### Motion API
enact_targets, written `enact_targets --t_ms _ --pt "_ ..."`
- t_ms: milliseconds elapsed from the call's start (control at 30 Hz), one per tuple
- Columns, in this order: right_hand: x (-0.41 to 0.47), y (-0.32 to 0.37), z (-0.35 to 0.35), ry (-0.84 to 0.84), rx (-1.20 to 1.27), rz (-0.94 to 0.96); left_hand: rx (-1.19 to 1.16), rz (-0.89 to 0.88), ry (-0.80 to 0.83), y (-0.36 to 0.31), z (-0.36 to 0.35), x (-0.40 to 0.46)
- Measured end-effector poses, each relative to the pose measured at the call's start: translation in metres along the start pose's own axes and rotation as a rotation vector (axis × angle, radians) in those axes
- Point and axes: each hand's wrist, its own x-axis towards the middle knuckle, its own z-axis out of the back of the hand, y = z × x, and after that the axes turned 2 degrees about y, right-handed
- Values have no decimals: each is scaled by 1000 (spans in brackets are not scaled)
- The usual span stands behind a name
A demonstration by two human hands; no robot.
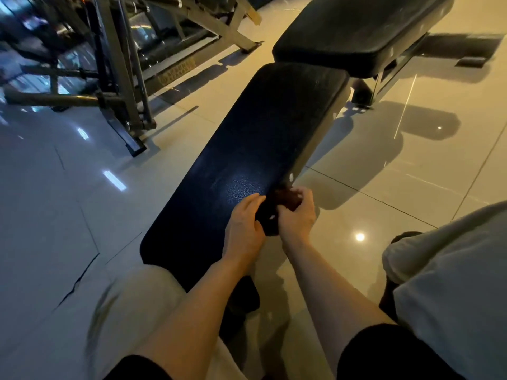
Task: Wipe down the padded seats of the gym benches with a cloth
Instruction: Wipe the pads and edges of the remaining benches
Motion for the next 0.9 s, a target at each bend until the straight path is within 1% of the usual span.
enact_targets --t_ms 33,100,233,333,367,467,567,633,700,733,833,900 --pt "15 12 0 -46 16 0 0 2 -2 0 1 4" --pt "37 29 0 -63 22 21 18 3 -5 0 2 13" --pt "27 17 1 -3 -128 132 27 -10 0 -11 -6 30" --pt "27 10 6 49 -108 89 60 -1 -28 -20 -13 42" --pt "32 14 7 50 -104 103 59 13 -50 -21 -14 45" --pt "48 25 10 8 -151 246 44 29 -88 -23 -14 46" --pt "58 23 10 26 -250 342 55 32 -83 -23 -16 44" --pt "66 19 13 43 -297 310 71 40 -98 -23 -19 44" --pt "73 15 16 37 -316 189 74 59 -120 -24 -21 45" --pt "72 13 15 27 -328 166 75 63 -124 -24 -22 44" --pt "55 9 6 15 -326 310 66 49 -118 -26 -23 43" --pt "51 9 5 24 -334 357 68 45 -112 -26 -23 43"
